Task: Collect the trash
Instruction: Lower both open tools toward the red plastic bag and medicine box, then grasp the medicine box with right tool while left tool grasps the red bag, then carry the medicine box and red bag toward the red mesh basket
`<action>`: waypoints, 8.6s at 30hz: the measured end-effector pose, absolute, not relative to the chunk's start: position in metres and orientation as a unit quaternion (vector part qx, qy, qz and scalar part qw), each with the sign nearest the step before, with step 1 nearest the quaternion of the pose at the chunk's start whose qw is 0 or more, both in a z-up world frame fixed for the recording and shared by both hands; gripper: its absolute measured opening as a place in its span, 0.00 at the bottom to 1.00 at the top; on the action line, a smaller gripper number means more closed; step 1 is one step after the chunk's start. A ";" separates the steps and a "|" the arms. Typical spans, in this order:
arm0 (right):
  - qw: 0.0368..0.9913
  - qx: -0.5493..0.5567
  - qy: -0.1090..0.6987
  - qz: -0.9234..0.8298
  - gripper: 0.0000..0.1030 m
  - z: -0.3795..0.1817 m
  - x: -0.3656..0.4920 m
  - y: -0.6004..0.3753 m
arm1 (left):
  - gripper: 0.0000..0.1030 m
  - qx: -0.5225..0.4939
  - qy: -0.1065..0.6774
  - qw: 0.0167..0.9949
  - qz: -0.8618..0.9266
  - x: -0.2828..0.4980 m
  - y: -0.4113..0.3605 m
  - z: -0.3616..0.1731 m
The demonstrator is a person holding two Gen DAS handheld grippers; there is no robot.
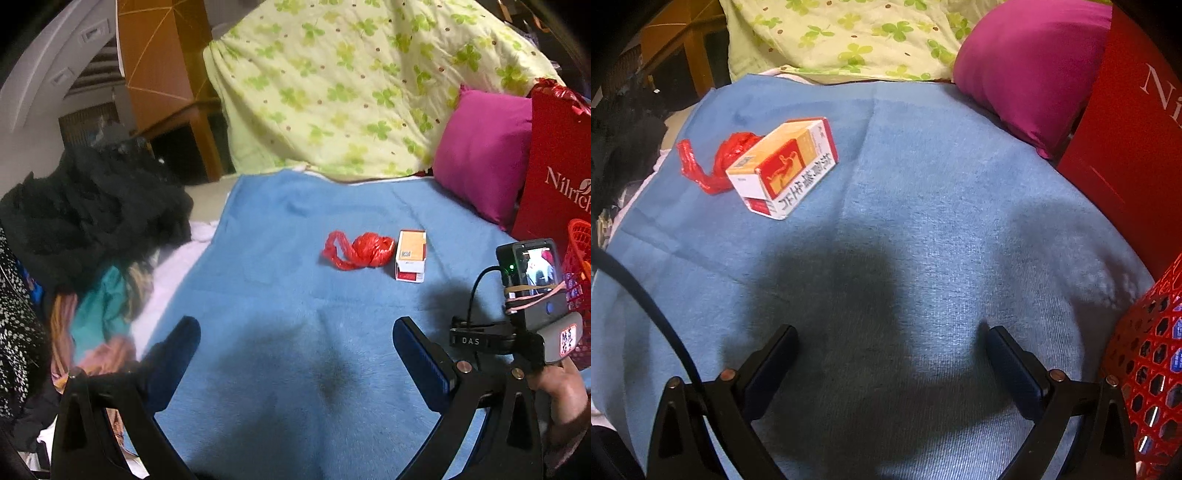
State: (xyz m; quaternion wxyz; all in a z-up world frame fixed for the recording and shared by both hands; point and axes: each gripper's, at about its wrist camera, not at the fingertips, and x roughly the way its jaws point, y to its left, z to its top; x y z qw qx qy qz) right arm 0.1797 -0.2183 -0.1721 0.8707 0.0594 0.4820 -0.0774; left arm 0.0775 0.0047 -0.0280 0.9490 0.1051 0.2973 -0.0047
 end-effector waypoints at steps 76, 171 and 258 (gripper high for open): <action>0.879 0.187 0.437 -0.034 0.48 -0.117 0.290 -0.248 | 0.17 0.073 0.440 0.885 -0.136 0.308 -0.050 -0.106; 0.964 0.067 0.257 0.026 0.48 0.002 -0.077 -0.190 | 0.18 0.098 0.229 0.965 -0.081 -0.018 -0.032 0.042; 0.957 0.146 0.248 -0.040 0.48 -0.004 -0.114 -0.265 | 0.18 0.147 0.255 0.941 -0.165 -0.031 -0.115 0.025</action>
